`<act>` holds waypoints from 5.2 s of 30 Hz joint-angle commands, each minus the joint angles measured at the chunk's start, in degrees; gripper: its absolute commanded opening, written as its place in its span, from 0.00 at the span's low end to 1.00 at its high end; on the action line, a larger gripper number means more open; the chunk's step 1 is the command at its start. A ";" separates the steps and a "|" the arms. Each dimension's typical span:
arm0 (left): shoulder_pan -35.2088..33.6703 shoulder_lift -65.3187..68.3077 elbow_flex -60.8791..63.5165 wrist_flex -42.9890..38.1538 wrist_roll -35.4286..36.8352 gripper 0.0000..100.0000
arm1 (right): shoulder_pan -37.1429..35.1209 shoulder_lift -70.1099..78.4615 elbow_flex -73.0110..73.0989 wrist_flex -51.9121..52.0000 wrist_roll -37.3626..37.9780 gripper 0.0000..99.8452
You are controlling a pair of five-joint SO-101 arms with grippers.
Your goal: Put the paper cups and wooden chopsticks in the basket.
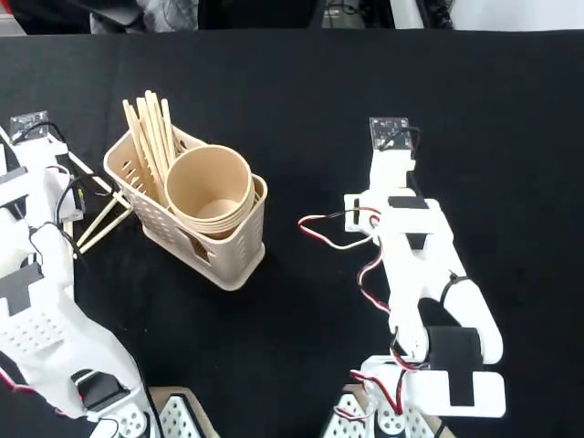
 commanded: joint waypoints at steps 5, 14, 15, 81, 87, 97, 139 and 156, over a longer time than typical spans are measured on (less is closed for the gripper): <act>-0.84 -19.60 0.75 13.10 0.26 0.03 | -0.88 -1.27 -0.22 -0.70 -0.09 0.01; 2.59 -45.54 0.66 19.78 0.44 0.03 | -0.88 -1.27 -0.22 -0.44 -0.09 0.01; 3.21 -48.18 0.66 19.69 0.97 0.03 | -0.88 -1.27 -0.22 -0.44 -0.09 0.01; 29.85 -76.66 27.03 -31.21 27.78 0.21 | -0.88 -1.27 -0.22 -0.70 -0.09 0.01; 28.44 -76.66 18.15 -13.36 27.69 0.22 | -0.88 -1.27 -0.22 -0.70 -0.09 0.01; 5.23 -74.11 12.09 -1.76 16.53 0.22 | -0.97 -1.27 -0.22 -0.70 -0.09 0.01; -4.53 31.65 -78.64 38.42 5.54 0.03 | -0.97 -1.27 -0.31 -0.79 -0.09 0.01; -2.77 26.73 -74.24 53.19 6.15 0.03 | -0.97 -1.27 -0.48 -0.79 -0.09 0.01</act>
